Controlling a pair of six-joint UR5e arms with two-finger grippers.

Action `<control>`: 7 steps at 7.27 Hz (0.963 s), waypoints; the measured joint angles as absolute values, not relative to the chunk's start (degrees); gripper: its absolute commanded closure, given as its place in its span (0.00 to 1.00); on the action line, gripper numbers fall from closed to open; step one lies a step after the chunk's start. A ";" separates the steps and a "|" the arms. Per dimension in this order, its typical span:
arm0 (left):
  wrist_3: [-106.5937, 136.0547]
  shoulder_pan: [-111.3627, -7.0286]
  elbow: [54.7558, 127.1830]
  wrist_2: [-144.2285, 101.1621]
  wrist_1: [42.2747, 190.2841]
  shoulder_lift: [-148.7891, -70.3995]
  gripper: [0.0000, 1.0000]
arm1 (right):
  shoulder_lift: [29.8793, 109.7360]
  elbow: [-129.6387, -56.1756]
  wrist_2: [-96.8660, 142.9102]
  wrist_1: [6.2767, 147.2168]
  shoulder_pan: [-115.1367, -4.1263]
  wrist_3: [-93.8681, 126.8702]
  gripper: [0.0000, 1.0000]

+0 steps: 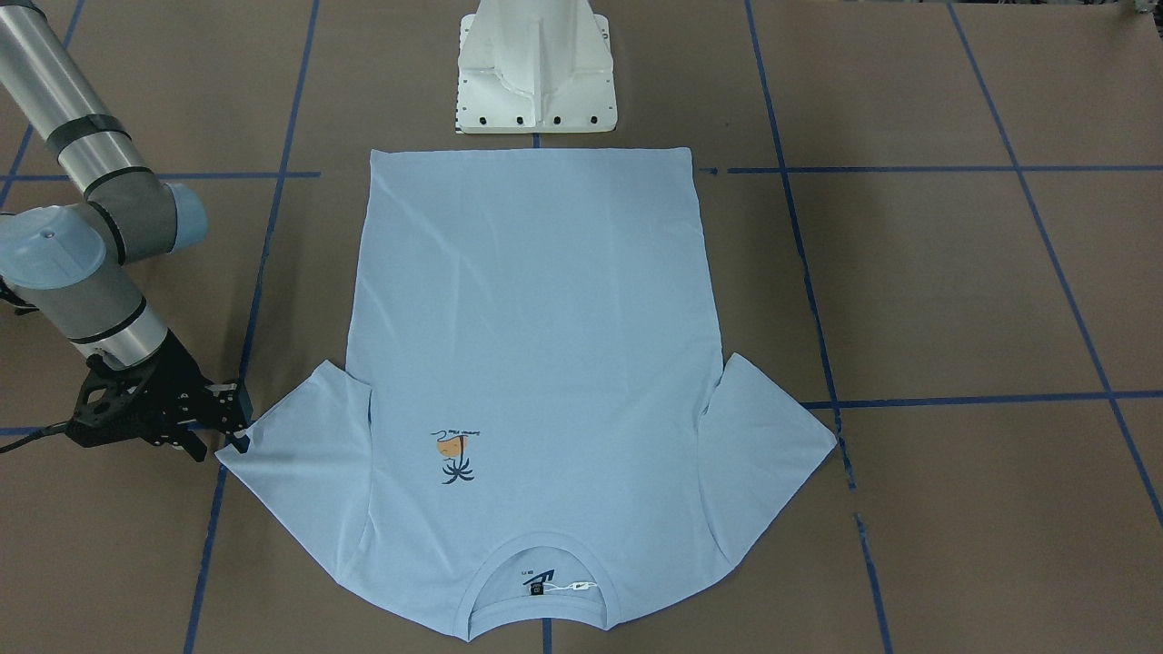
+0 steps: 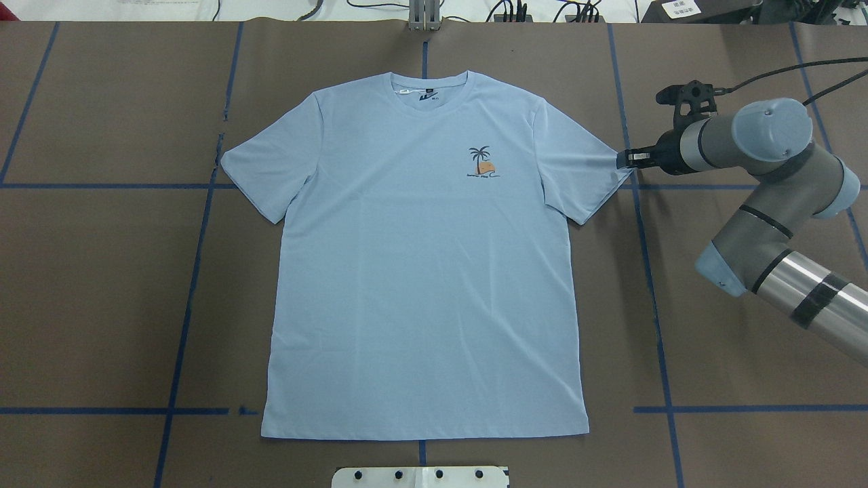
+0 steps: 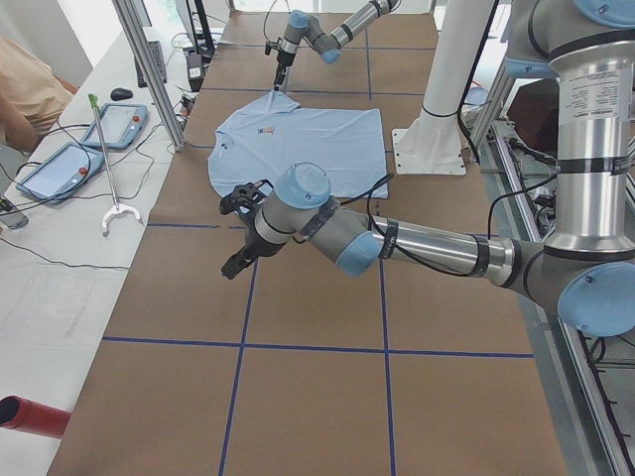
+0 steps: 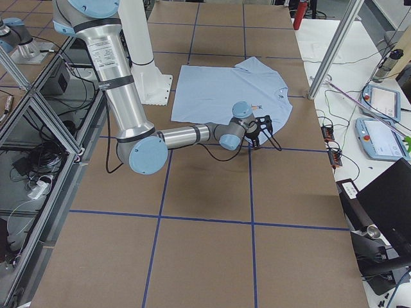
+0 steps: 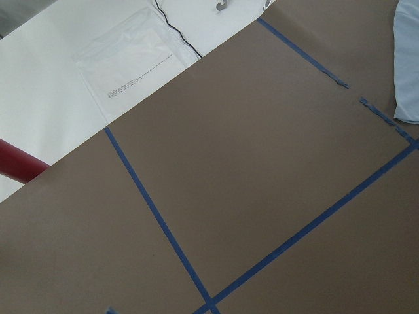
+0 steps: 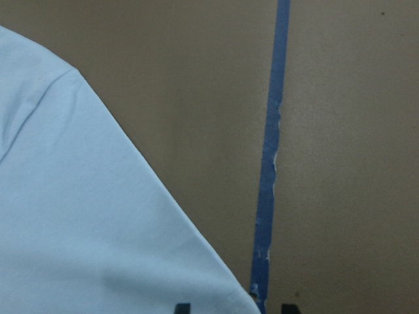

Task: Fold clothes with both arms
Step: 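Move the right gripper toward the sleeve nearest it, then fold the sleeve nearest the right gripper inward onto the shirt body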

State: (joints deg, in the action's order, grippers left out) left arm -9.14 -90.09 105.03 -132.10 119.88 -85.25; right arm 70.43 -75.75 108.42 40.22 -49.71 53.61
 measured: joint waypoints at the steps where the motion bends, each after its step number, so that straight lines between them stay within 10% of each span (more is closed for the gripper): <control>1: -9.14 -90.09 105.03 -132.10 119.88 -85.26 0.00 | 70.13 -75.51 108.33 40.19 -49.39 53.60 0.89; 7: -9.23 -90.17 104.94 -132.10 119.88 -85.06 0.00 | 67.43 -76.08 107.99 40.92 -49.19 54.09 1.00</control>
